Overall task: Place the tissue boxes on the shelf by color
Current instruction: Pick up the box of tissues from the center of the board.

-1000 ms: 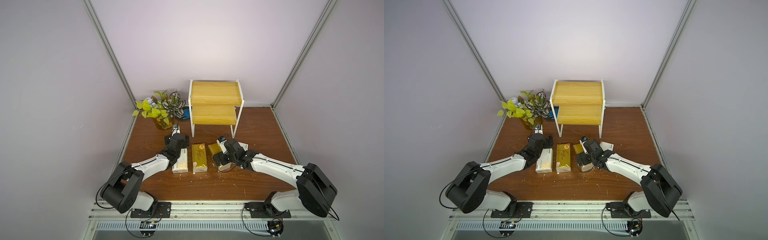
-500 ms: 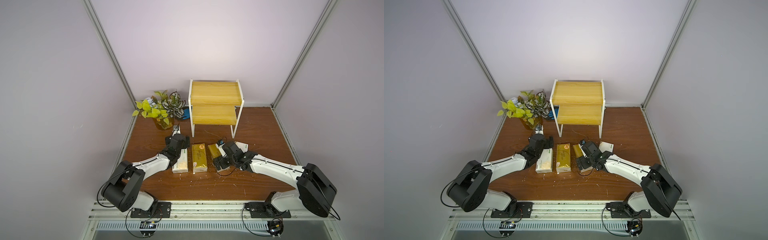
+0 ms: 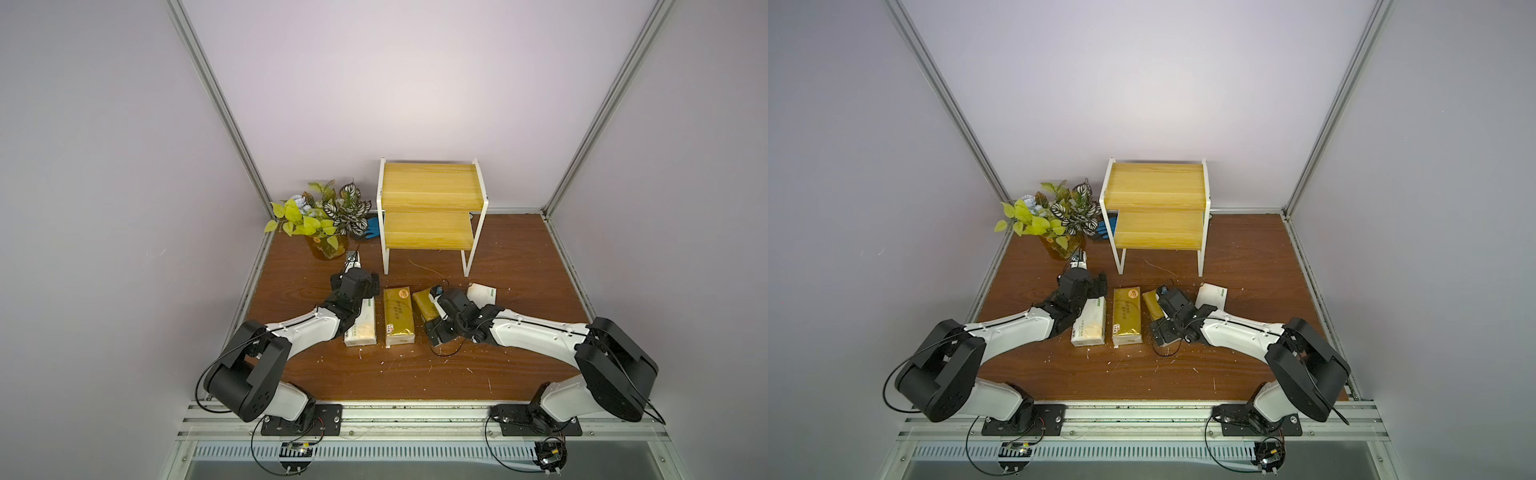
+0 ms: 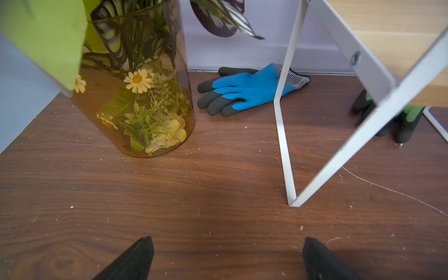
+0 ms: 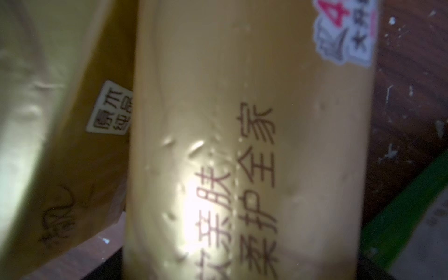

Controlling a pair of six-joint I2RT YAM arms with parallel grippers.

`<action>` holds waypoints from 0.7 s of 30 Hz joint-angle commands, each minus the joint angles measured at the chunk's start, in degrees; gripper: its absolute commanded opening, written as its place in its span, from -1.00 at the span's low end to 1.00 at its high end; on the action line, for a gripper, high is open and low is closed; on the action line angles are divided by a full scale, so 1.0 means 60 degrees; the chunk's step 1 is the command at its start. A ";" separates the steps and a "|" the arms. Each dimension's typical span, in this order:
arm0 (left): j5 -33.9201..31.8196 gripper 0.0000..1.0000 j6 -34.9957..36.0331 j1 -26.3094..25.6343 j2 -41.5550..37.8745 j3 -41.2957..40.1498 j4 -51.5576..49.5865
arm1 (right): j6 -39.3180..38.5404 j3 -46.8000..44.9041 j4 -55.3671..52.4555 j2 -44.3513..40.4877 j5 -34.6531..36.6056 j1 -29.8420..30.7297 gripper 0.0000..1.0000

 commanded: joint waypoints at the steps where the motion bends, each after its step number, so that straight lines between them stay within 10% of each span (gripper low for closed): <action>1: 0.0060 1.00 0.0002 -0.0127 0.0147 0.0297 -0.0261 | 0.0176 -0.0209 -0.0172 -0.0206 0.0420 0.0063 0.66; 5: 0.0076 1.00 -0.0016 -0.0120 0.0178 0.0334 -0.0228 | 0.0217 -0.0272 -0.0128 -0.0434 0.0560 0.0065 0.08; 11: 0.0161 1.00 -0.0101 -0.0144 0.0308 0.0432 -0.0239 | 0.0349 -0.0150 -0.0016 -0.0886 0.0805 0.0065 -0.28; 21: 0.0017 0.99 -0.0413 -0.0198 0.0516 0.0462 -0.0130 | -0.0013 0.1303 -0.0342 -0.1866 0.1762 0.0063 -0.33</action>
